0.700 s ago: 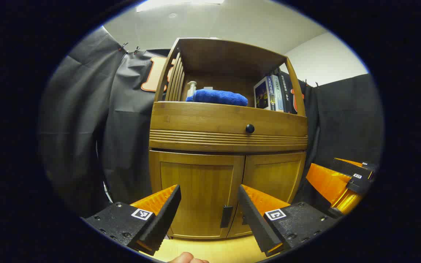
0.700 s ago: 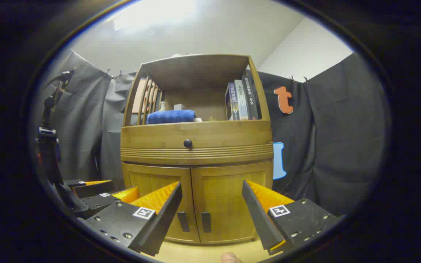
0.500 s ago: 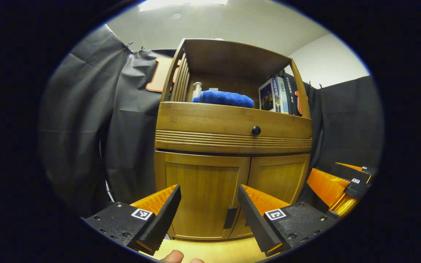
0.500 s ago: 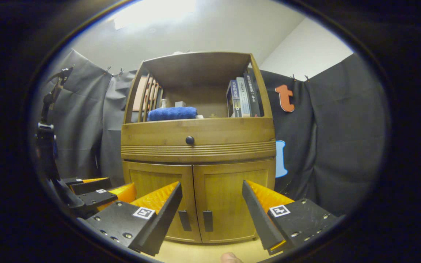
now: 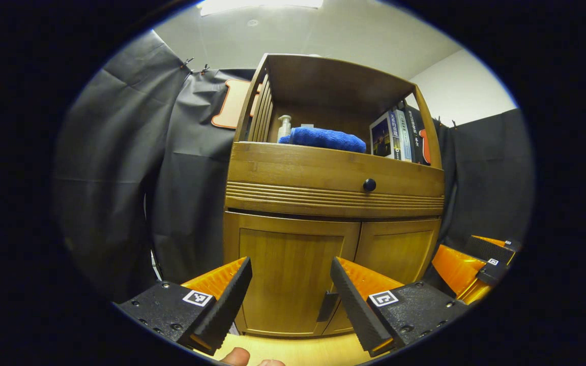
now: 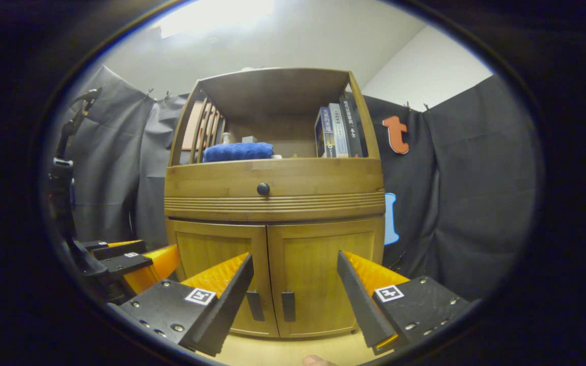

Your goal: Open the right door of the double-door shoe cabinet with the right hand, and open the left door with the left hand.

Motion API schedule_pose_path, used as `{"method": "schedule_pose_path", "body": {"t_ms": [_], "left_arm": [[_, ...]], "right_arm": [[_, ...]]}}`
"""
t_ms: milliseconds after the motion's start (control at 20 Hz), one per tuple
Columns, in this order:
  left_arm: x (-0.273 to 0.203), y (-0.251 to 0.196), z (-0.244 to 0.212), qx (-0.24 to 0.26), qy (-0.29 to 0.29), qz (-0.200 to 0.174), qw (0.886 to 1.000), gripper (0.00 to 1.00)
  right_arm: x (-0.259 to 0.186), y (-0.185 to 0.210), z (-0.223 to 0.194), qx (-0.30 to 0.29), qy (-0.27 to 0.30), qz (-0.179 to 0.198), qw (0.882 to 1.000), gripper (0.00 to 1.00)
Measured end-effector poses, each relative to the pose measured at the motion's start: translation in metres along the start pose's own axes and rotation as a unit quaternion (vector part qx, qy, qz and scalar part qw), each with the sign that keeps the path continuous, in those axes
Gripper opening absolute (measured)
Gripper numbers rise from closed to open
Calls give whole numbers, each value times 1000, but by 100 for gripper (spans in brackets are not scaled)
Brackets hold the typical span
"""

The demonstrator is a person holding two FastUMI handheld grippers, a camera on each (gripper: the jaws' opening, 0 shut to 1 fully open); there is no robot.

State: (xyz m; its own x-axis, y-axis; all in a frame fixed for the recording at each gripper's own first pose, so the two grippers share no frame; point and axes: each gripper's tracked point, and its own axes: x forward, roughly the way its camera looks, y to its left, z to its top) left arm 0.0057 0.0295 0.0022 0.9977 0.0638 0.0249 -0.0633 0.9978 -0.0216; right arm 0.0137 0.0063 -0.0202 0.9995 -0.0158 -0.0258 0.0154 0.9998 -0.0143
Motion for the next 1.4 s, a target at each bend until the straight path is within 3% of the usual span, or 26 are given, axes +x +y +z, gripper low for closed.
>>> {"method": "schedule_pose_path", "body": {"t_ms": [300, 500, 700, 800, 950, 1050, 1150, 1250, 1400], "left_arm": [[5, 13, -1, -3, 1, 13, 1000, 92], [3, 31, -3, -5, 1, 32, 999, 96], [1, 56, -9, 6, 11, 57, 998, 92], [0, 68, -10, 9, 13, 68, 998, 92], [0, 85, -9, 14, 11, 85, 996, 92], [1, 96, -8, 23, 9, 97, 995, 92], [3, 107, -7, 31, 6, 110, 993, 92], [5, 113, -6, 36, 3, 118, 992, 92], [11, 118, -6, 41, 3, 124, 991, 92]], "right_arm": [[13, 0, -14, -3, 10, -2, 1000, 98], [34, 4, -53, -8, 46, 2, 999, 98], [64, 5, -96, -13, 90, 3, 996, 98], [76, 6, -114, -17, 109, 2, 994, 81], [97, 8, -150, -15, 138, 1, 990, 82], [108, 10, -161, -12, 150, 2, 989, 70], [123, 9, -174, -14, 162, 0, 987, 67], [132, 11, -185, -11, 175, 0, 984, 51], [143, 14, -202, -16, 196, 1, 981, 50]]}}
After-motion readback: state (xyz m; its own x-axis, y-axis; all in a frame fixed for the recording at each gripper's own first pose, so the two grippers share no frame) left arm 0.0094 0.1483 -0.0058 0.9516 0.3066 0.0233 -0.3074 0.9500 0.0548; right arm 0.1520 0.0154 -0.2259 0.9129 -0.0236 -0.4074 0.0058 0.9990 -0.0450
